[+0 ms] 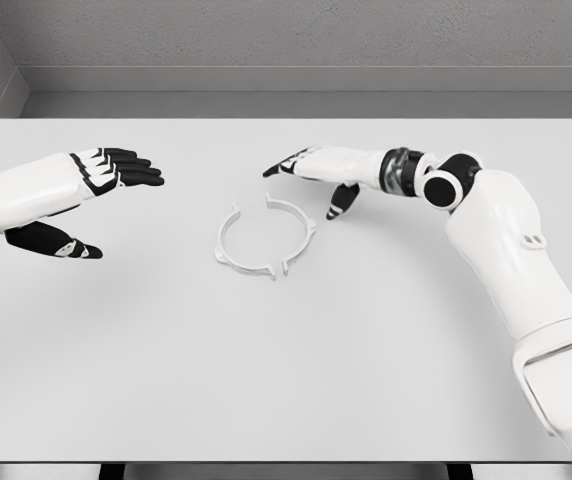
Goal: Assemble PVC drainage pipe clamps
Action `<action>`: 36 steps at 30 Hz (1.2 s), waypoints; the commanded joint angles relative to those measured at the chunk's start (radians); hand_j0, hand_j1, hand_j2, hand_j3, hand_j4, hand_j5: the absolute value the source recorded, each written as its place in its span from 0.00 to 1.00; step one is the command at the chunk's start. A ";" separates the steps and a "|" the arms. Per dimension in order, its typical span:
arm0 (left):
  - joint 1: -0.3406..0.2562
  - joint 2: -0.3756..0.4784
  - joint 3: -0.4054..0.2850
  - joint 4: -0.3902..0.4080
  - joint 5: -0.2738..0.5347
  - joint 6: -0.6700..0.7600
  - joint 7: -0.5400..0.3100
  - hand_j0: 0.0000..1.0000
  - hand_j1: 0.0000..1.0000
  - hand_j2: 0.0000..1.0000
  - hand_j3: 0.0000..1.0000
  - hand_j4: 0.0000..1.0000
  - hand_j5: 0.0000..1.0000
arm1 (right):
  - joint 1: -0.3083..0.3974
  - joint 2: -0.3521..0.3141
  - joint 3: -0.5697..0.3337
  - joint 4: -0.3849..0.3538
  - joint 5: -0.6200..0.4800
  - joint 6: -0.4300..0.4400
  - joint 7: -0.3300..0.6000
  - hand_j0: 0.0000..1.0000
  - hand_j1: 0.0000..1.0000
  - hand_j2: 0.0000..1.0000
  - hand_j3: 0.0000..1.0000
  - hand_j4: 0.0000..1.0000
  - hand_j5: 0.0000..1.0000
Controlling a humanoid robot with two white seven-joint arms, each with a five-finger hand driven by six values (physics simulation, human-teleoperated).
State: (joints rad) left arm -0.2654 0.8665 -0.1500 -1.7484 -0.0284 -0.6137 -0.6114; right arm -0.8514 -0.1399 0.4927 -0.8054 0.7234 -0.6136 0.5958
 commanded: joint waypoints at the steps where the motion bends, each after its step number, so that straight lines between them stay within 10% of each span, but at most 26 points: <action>1: 0.000 -0.015 -0.002 0.000 0.007 0.003 0.001 1.00 1.00 1.00 1.00 1.00 1.00 | 0.000 0.013 0.023 -0.011 -0.007 0.003 0.001 1.00 1.00 1.00 1.00 1.00 1.00; 18: -0.147 -0.043 -0.076 -0.014 0.039 0.003 0.001 1.00 1.00 1.00 1.00 1.00 1.00 | -0.002 0.037 0.040 -0.012 -0.006 0.003 0.001 1.00 1.00 1.00 1.00 1.00 1.00; 22: 0.020 -0.144 -0.131 -0.008 -0.192 0.003 0.001 1.00 1.00 1.00 1.00 1.00 1.00 | -0.002 0.037 0.047 -0.011 -0.006 0.003 0.001 1.00 1.00 1.00 1.00 1.00 1.00; 25: 0.100 -0.095 0.018 -0.003 -0.131 0.003 0.001 1.00 1.00 1.00 1.00 1.00 1.00 | -0.003 0.039 0.047 -0.014 -0.006 0.003 0.001 1.00 1.00 1.00 1.00 1.00 1.00; 36: 0.094 -0.098 0.049 0.052 -0.134 0.003 0.001 1.00 1.00 1.00 1.00 1.00 1.00 | -0.009 0.063 0.067 -0.014 -0.006 0.003 0.015 1.00 1.00 1.00 1.00 1.00 1.00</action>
State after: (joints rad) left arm -0.1718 0.7675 -0.1069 -1.7109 -0.1695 -0.6136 -0.6114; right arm -0.8606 -0.0796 0.5579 -0.8188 0.7250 -0.6136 0.6103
